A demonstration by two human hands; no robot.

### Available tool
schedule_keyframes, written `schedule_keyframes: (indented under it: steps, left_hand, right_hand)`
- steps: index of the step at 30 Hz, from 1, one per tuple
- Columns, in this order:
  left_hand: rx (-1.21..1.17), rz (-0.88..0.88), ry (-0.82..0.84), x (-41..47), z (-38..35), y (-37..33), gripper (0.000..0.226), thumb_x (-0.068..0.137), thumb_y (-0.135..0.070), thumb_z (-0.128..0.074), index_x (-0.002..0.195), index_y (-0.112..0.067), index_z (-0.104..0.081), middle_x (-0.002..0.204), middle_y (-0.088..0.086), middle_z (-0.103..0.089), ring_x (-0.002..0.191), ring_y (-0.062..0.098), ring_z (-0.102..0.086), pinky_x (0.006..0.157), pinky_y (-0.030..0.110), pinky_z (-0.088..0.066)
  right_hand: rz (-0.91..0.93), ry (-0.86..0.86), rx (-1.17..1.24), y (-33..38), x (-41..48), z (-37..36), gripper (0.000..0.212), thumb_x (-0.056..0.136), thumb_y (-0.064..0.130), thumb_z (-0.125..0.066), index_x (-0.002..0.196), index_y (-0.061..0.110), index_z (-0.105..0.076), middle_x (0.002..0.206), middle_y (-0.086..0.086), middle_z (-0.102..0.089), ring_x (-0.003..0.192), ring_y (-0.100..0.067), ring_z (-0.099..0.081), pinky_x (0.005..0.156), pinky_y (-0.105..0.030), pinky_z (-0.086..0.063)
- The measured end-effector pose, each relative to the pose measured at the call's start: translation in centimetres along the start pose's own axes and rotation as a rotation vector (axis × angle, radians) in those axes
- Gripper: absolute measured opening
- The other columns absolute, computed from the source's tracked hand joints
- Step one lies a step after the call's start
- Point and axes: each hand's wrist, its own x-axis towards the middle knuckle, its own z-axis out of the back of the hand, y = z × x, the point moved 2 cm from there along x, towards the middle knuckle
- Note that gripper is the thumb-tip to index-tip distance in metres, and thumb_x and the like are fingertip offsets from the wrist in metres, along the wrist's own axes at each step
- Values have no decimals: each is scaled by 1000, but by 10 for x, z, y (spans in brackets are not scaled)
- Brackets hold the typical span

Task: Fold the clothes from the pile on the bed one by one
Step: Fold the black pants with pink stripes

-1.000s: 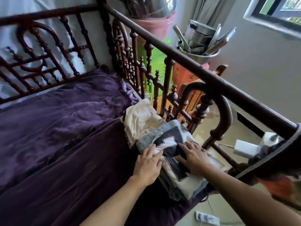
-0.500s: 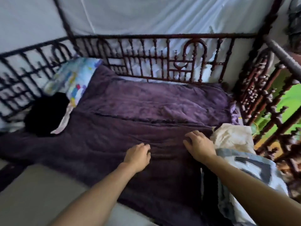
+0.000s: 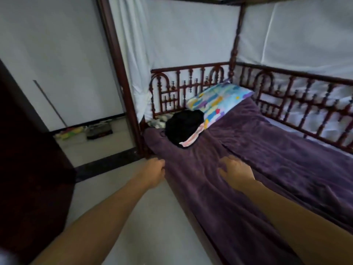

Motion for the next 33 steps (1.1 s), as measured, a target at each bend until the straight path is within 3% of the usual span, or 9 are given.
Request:
schedule_keyframes:
  steps: [6,12,20,24,28,33]
  left_hand:
    - [90,105,29,38,37,102,25,98,-28,-39,114,-14,-53,114,9,-55,104,30,-56,81,38,-46]
    - [62,130,59,97,39,160,26,99,-28,-38,116,-16,-53,115,8,-55,102,28,-56,86,43,-48]
    - [32,120,145,224,3,213,27,99,-28,-38,118,-15,-52,117,7,-53,103,28,-54,87,42,-47]
    - [8,126,214,294,-14,234,27,99,-28,-38,119,-16,-51,117,6,-54,103,26,-54,86,38,-46]
    - [-17,137,221,356,-26,259,29,99,-30,-39,121,-17,-52,117,4,-55,104,24,-55,85,37,-47]
    - [-85,99,254,419,-50,299,26,98,-29,-41,118,-20,-55,116,3,-57,102,23,-56,81,33,-43]
  right_hand:
    - [61,45,33,90,100,-32,30,91,41,-53,114,23,-58,116,-1,-54,108,-25,-57,82,-34,-45]
    - [68,100,30,125,185,-62,25,92,42,-50,111,28,-56,112,2,-54,104,-23,-58,78,-32,-42]
    - [47,162,84,110,317,-134,43,89,45,-54,128,29,-56,126,2,-58,113,-21,-57,89,-34,-45]
    - [-23,249,97,93,388,-173,43,90,43,-53,131,28,-53,129,1,-57,113,-20,-58,83,-32,-44]
    - [-57,350,72,79,447,-207,45,92,40,-52,134,26,-49,130,1,-56,116,-21,-57,92,-36,-47]
    - [-103,407,56,79,512,-243,44,93,41,-51,133,24,-48,130,-1,-55,115,-24,-57,89,-36,-48]
